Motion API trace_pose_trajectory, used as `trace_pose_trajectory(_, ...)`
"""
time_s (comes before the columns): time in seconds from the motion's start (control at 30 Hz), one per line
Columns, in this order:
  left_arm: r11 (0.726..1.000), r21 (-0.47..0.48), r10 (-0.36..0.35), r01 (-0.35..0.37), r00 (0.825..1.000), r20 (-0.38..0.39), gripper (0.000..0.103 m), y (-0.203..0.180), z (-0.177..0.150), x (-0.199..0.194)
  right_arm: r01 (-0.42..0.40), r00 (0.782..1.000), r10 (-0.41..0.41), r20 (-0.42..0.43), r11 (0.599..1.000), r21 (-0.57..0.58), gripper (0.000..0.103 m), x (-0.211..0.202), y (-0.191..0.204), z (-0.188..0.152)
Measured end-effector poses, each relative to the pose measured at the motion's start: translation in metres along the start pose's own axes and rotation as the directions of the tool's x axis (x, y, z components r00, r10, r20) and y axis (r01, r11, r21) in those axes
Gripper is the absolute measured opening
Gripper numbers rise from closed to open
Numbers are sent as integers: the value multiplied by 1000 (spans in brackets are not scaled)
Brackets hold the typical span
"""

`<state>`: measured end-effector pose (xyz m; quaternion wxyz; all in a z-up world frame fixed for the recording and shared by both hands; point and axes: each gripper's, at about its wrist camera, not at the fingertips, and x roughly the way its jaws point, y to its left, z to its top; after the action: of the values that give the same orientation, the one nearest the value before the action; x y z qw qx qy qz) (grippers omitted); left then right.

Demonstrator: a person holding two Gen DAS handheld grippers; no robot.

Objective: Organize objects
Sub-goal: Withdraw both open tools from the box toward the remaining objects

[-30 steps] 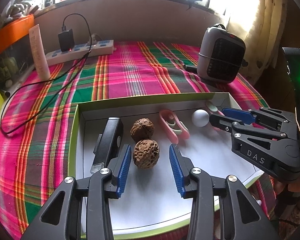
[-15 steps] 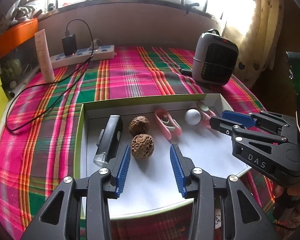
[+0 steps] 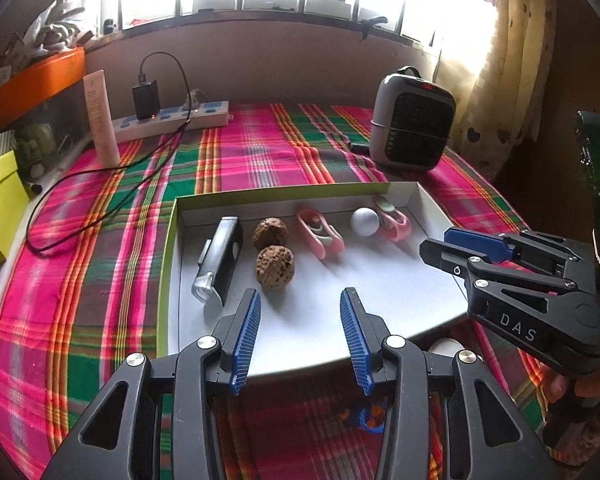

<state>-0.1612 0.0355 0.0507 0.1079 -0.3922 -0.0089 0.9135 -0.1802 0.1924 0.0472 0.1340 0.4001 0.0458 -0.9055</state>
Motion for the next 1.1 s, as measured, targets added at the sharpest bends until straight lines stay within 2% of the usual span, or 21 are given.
trace_pose_trajectory(0.53, 999, -2, -45, 45, 999, 14, 40, -8, -23, -21, -4, 999, 3, 41, 1000, 17, 28, -32, 2, -28)
trace_pose_trajectory(1.1, 996, 2, -94, 94, 995, -41, 41, -16, -59, -21, -57, 998, 55, 39, 997, 43, 28, -47, 1, -68)
